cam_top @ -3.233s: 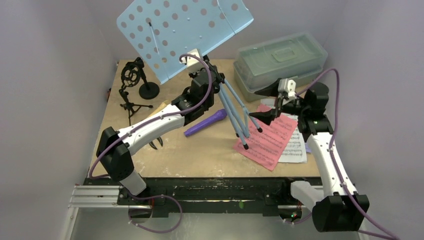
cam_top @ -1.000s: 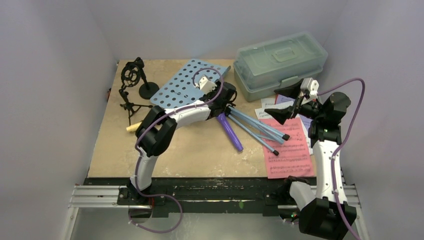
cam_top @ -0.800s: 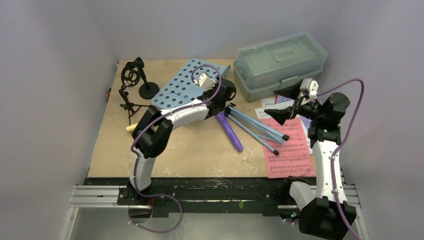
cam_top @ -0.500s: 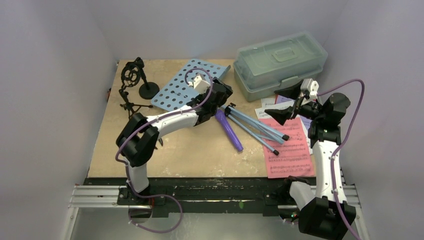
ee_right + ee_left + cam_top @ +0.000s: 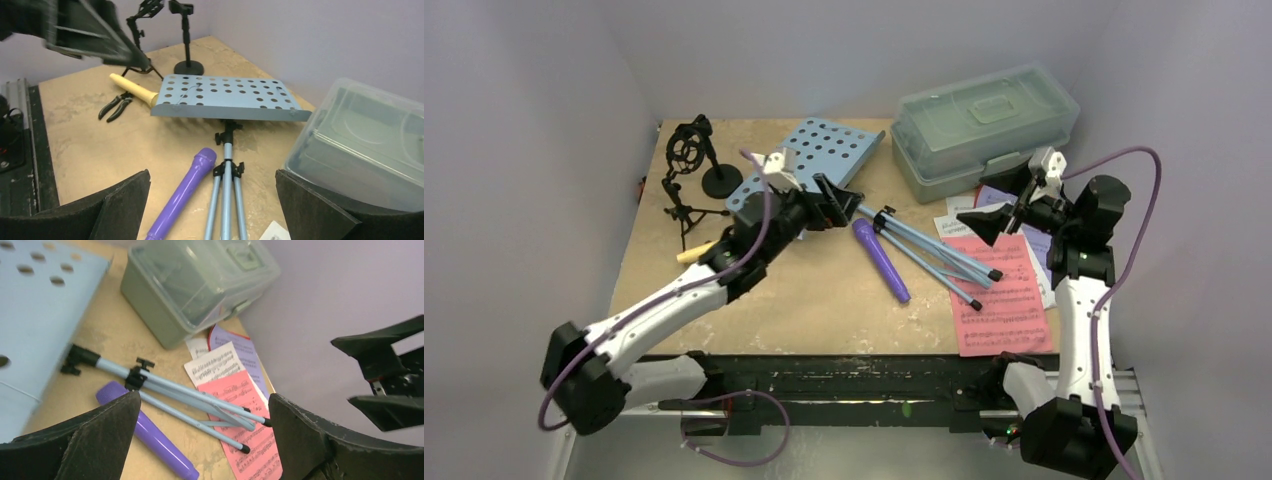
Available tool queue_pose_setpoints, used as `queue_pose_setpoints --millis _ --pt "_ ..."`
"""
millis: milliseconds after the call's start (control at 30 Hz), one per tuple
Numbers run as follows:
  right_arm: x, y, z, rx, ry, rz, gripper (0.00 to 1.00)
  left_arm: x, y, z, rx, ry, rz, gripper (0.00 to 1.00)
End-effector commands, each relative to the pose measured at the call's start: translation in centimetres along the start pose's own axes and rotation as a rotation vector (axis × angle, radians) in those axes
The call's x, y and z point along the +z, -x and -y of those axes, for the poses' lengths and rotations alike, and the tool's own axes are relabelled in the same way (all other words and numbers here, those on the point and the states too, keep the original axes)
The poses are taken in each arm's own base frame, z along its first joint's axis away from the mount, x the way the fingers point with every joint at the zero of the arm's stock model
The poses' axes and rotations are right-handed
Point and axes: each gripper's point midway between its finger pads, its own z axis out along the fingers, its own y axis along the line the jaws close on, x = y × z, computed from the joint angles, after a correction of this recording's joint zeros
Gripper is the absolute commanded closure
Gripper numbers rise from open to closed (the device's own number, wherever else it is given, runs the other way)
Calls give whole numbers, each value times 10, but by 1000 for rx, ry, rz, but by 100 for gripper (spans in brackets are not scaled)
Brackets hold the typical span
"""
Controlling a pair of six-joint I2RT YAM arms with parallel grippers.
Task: Pack up the instrument practice props
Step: Reset both arms
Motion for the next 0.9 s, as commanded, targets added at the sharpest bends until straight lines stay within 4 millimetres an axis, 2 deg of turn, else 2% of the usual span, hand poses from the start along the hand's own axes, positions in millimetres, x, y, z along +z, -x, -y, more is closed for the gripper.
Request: queue_pose_setpoints --millis 0,67,133,233,333,600,667,867 --pt "-12 26 20 31 -183 -68 1 -56 49 7 254 -36 70 0" --pt "-20 35 31 71 -299 -94 1 -81 72 2 334 35 106 0" --pt "-28 50 31 63 -371 -95 1 -104 93 -5 396 117 135 0" --pt "-39 76 24 37 -450 -56 1 -129 119 -10 476 208 160 0" --pt "-54 103 21 15 -559 -22 1 -146 137 -10 531 255 177 0" --pt "-90 157 13 27 -792 94 1 -183 167 -4 565 282 259 0" --pt "-96 163 11 24 -829 111 1 -189 170 -4 567 285 274 0" --pt "-93 167 -1 17 -791 135 1 -202 170 -5 540 280 287 0"
